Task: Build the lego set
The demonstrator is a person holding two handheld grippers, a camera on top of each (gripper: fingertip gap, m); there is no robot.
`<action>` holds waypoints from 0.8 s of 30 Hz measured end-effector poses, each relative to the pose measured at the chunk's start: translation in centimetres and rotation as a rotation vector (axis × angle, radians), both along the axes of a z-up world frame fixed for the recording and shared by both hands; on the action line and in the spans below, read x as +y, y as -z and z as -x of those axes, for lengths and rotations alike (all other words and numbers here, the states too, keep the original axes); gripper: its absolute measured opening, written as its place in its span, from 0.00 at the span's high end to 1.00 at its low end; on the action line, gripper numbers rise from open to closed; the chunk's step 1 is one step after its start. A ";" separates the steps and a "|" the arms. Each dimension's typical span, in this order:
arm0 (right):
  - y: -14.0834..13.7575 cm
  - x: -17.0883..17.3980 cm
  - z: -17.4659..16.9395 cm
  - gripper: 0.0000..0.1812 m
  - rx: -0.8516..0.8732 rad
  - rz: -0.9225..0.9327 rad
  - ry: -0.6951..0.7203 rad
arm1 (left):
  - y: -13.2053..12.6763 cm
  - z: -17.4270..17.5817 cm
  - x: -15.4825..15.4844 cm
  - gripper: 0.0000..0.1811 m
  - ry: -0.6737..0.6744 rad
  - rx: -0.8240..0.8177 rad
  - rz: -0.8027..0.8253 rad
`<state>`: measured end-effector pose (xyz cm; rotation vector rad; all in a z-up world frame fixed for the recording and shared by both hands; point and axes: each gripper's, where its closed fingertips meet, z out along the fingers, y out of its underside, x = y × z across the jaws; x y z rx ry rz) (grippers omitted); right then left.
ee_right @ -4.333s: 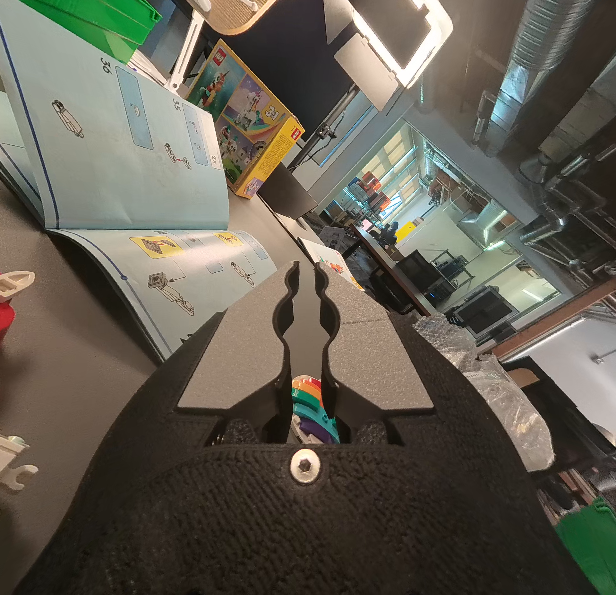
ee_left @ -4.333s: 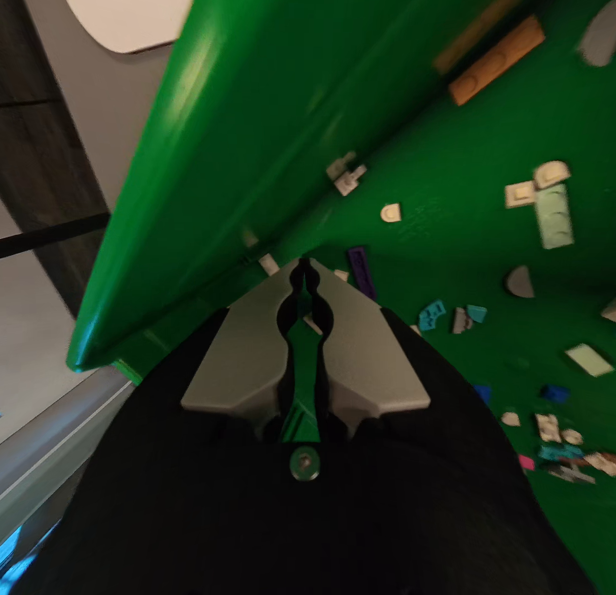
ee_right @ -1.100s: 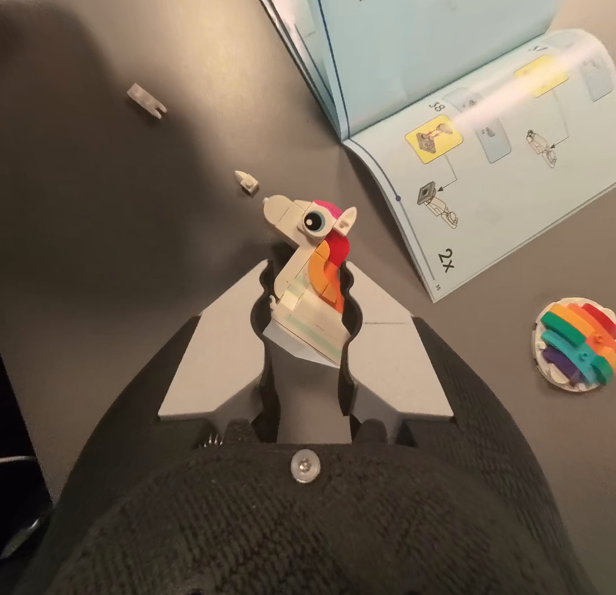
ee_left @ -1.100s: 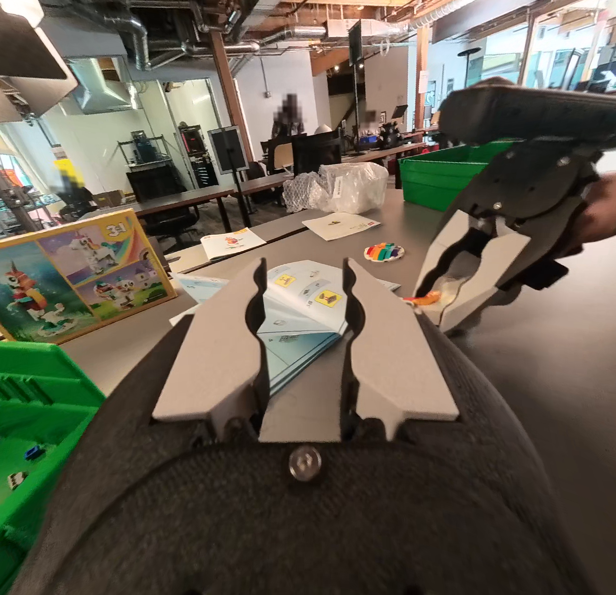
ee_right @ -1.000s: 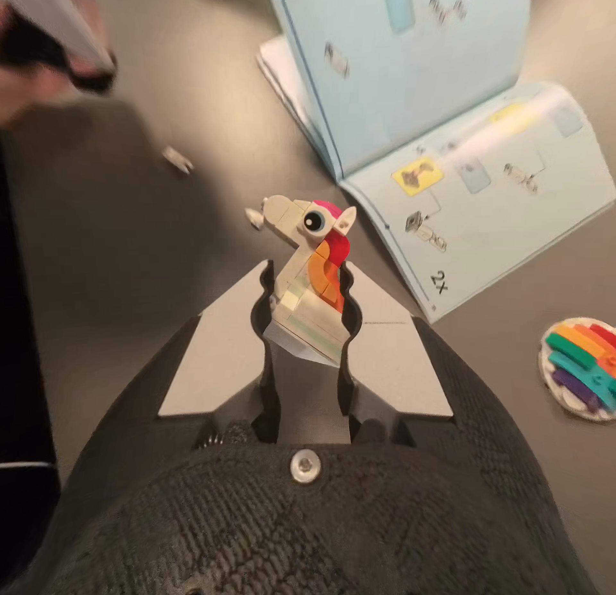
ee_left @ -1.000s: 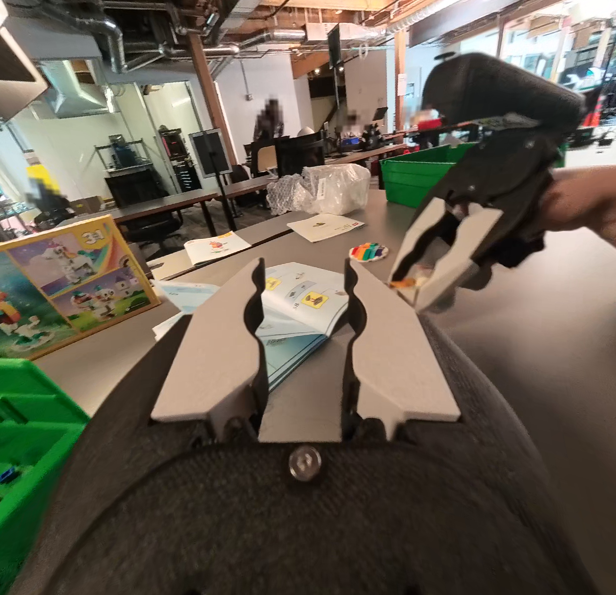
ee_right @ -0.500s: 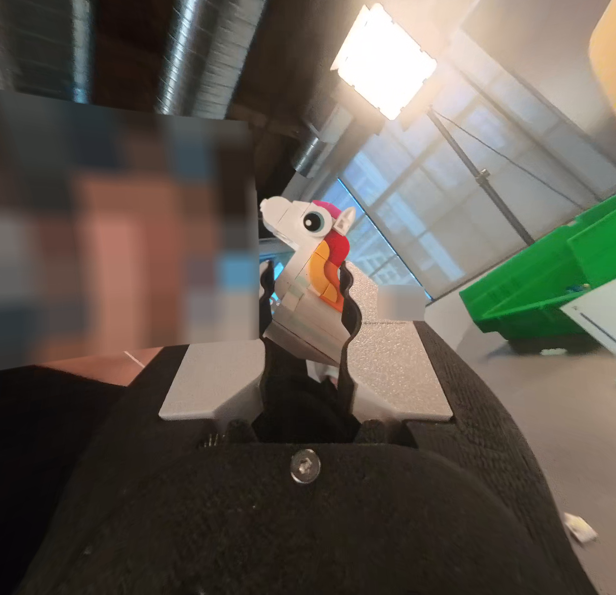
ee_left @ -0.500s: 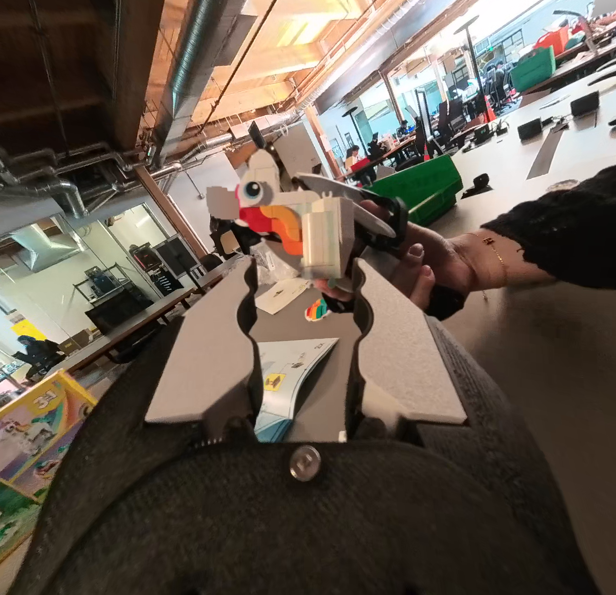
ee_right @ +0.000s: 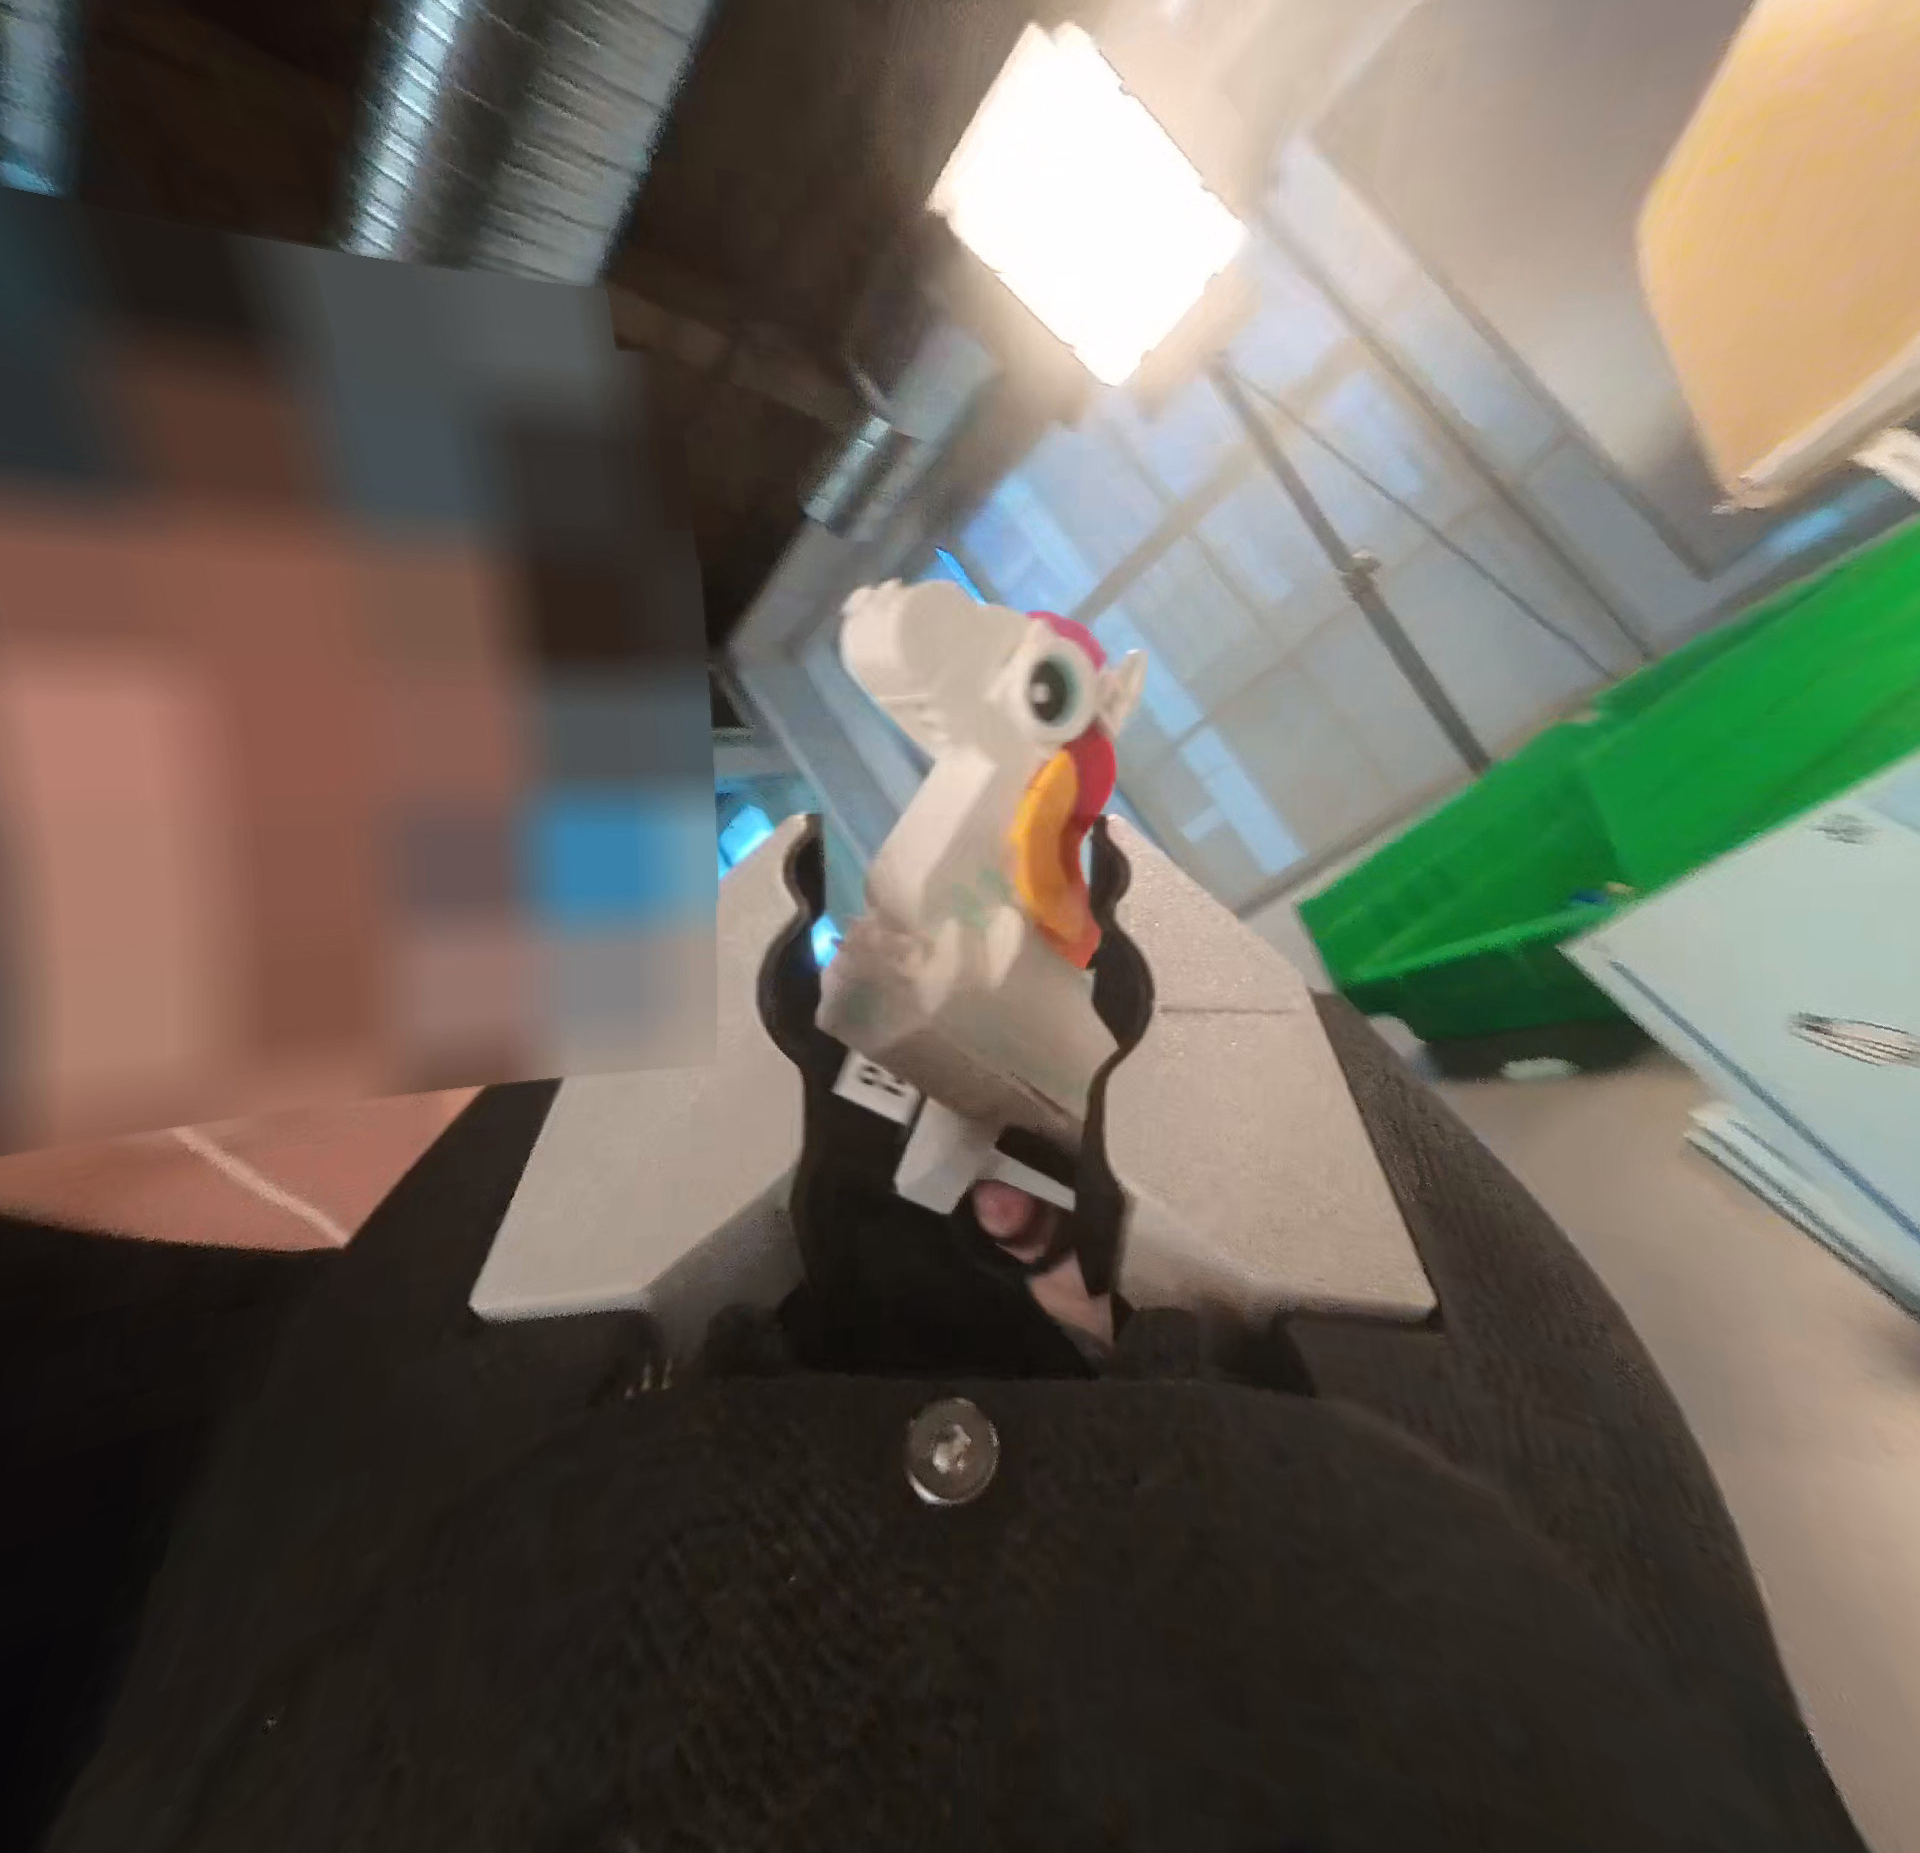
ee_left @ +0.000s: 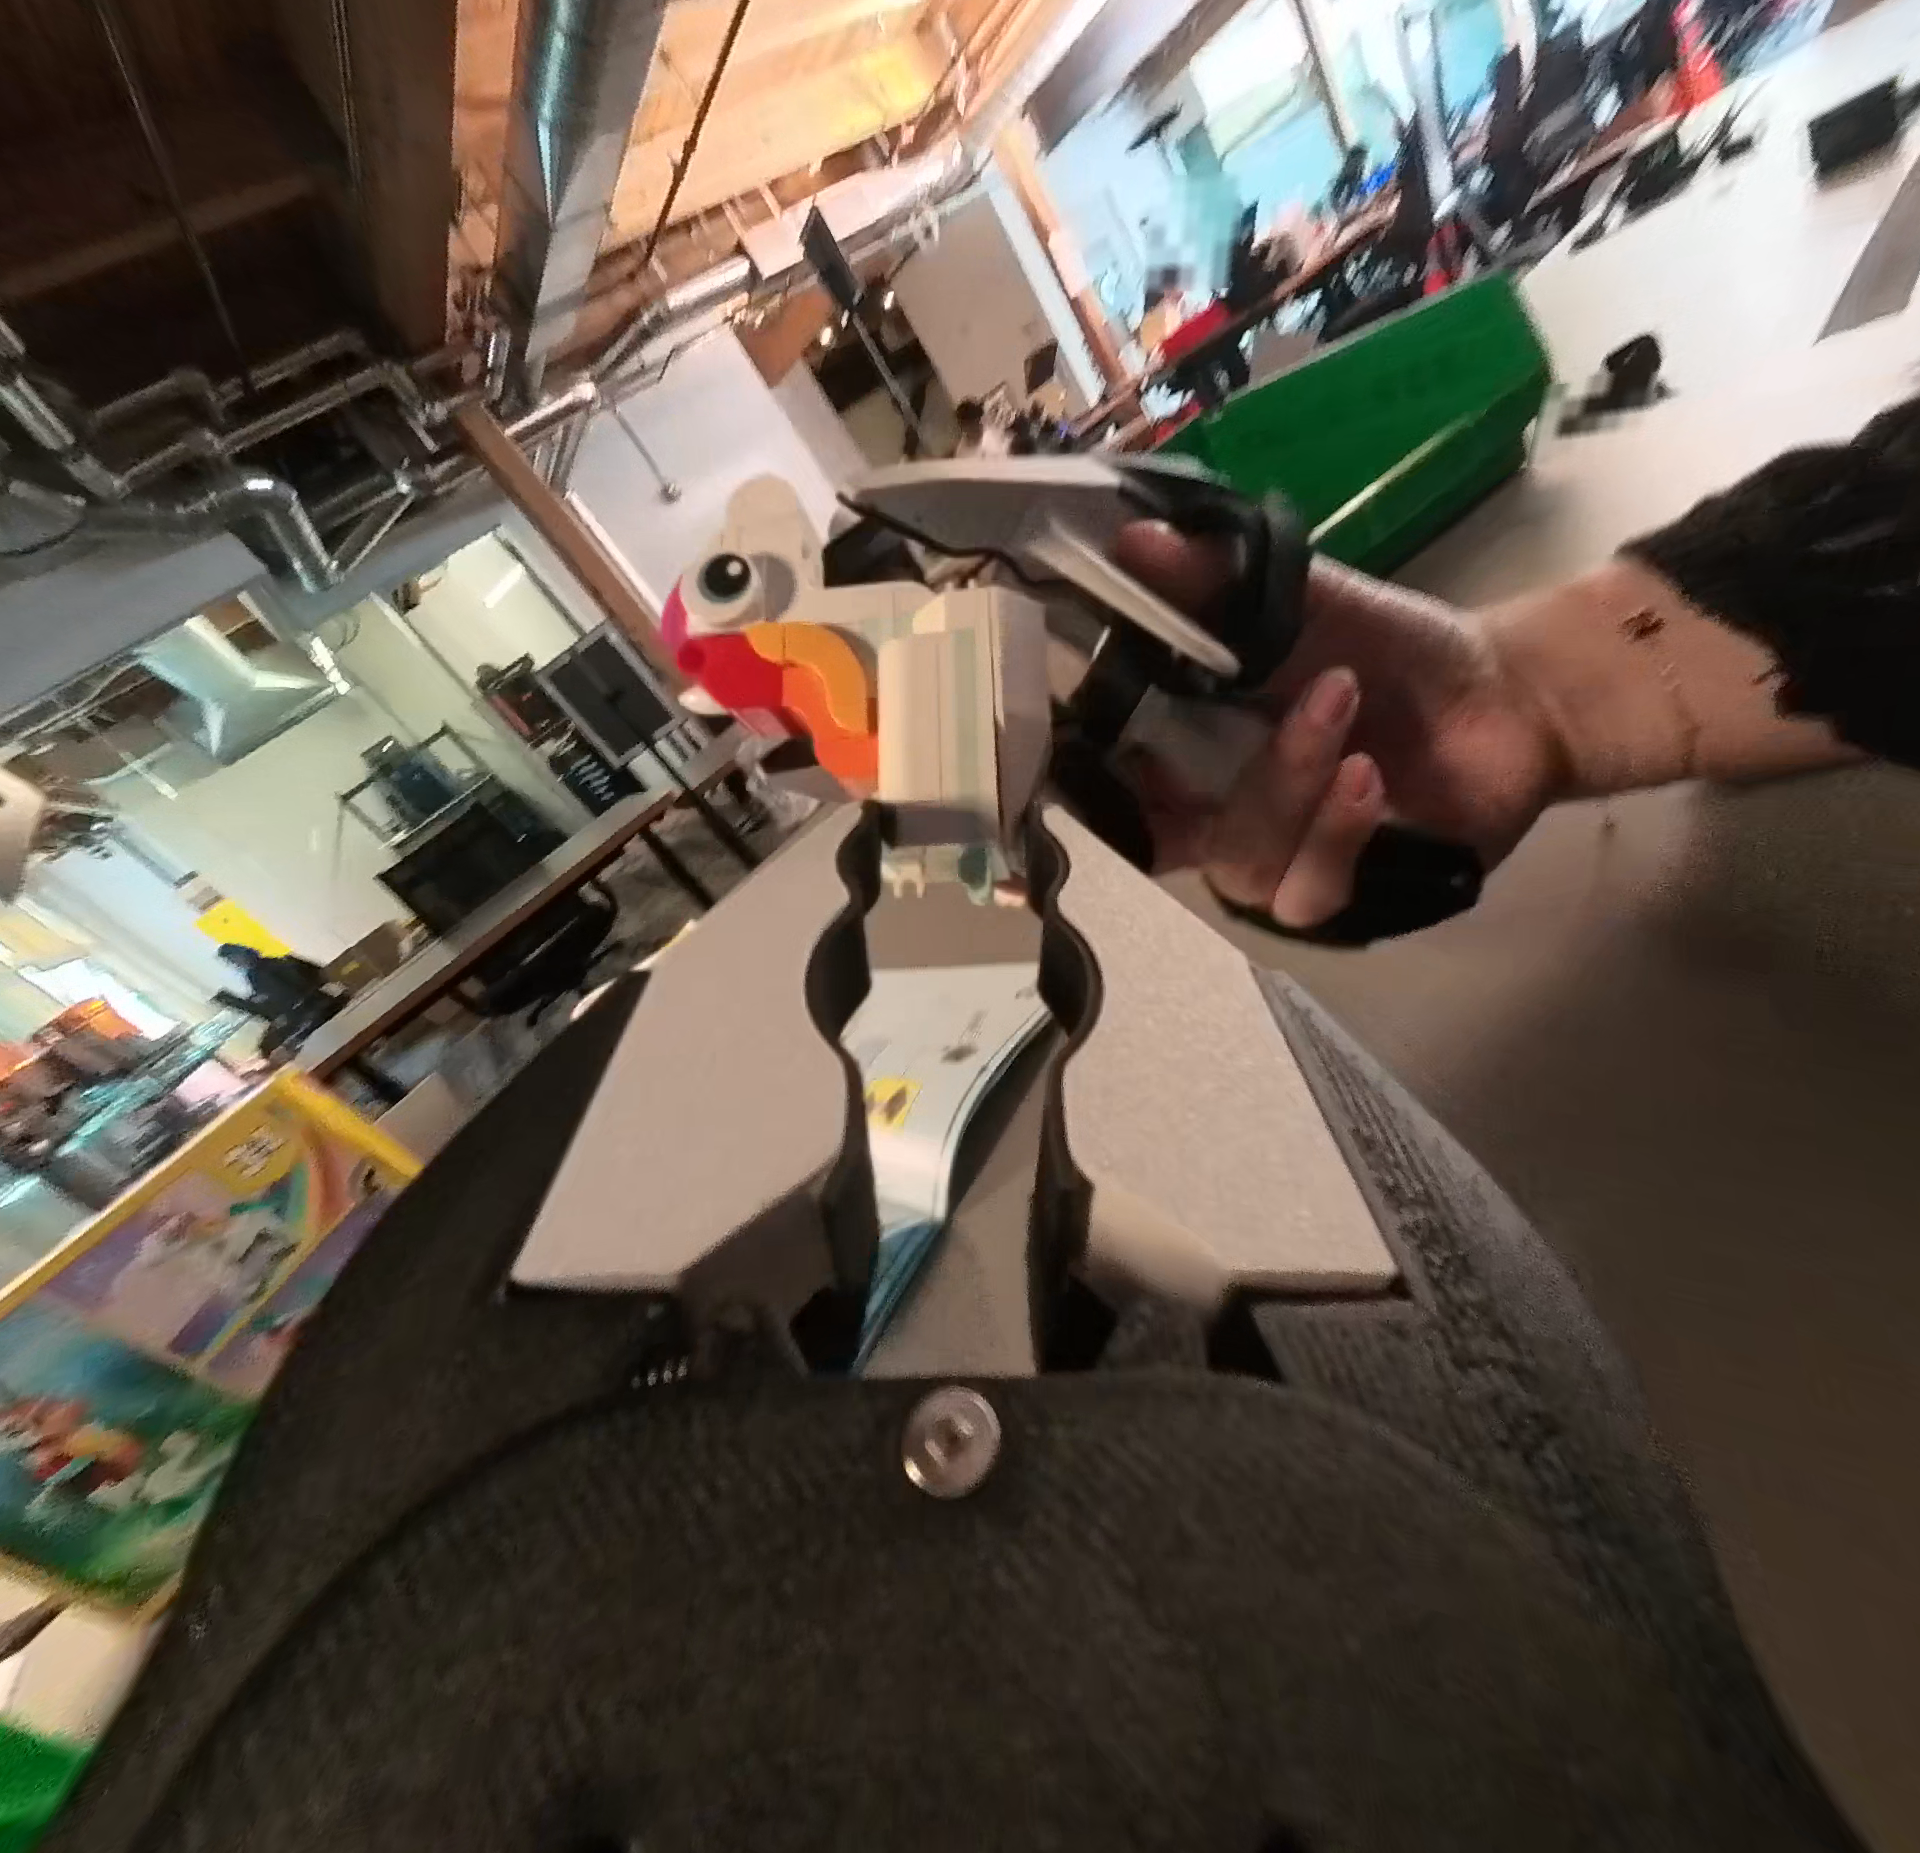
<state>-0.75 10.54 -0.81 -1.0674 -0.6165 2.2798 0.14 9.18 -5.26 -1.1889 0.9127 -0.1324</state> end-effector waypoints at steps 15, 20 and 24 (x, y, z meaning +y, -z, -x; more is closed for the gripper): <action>5.7 2.4 1.2 0.84 -0.495 -0.381 0.285 | 4.1 2.5 1.6 0.85 -0.262 0.483 -0.238; 6.6 2.2 1.2 0.86 -0.532 -0.447 0.274 | 4.6 2.4 1.6 0.85 -0.255 0.510 -0.237; 6.5 1.8 1.1 0.87 -0.505 -0.414 0.230 | 4.4 2.2 1.1 0.85 -0.220 0.487 -0.237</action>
